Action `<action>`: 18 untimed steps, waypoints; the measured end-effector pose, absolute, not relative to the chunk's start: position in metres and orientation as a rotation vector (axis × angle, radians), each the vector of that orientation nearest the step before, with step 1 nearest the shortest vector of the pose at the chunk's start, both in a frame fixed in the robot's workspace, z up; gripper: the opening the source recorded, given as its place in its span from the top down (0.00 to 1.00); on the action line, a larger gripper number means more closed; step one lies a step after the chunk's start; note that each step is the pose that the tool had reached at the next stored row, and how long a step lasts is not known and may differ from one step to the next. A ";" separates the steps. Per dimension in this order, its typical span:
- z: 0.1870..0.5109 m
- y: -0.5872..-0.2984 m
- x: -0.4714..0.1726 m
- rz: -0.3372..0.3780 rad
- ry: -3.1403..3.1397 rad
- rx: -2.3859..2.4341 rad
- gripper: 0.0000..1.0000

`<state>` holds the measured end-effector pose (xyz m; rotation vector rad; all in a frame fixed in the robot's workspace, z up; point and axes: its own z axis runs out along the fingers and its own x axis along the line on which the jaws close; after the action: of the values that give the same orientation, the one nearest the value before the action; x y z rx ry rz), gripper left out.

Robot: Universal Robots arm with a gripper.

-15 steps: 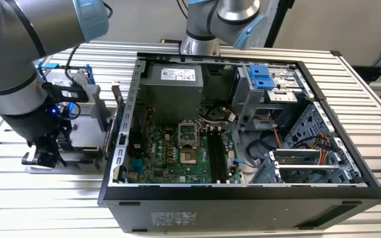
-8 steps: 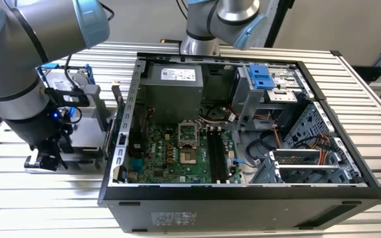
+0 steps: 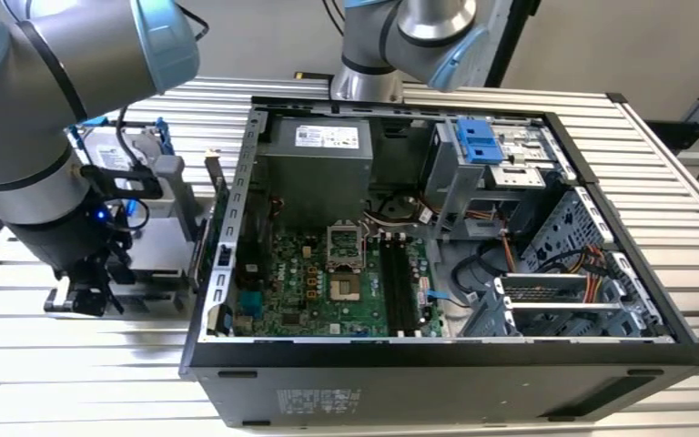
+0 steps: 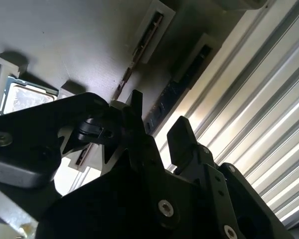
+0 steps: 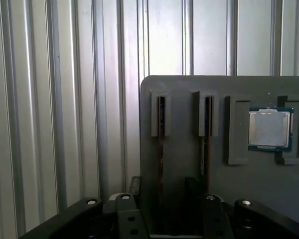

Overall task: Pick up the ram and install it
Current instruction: 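Pick up the ram and move it above insertion slot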

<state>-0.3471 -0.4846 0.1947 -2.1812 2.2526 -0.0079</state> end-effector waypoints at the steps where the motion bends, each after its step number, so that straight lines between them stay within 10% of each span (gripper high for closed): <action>1: 0.194 -0.485 -0.347 -0.008 2.252 -2.181 0.00; 9: 0.193 -0.485 -0.347 -0.008 2.252 -2.182 0.00; 10: 0.193 -0.485 -0.347 -0.008 2.252 -2.182 1.00; 18: 0.193 -0.485 -0.347 -0.008 2.252 -2.182 1.00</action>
<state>-0.3471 -0.4848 0.1934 -2.1817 2.2520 -0.0079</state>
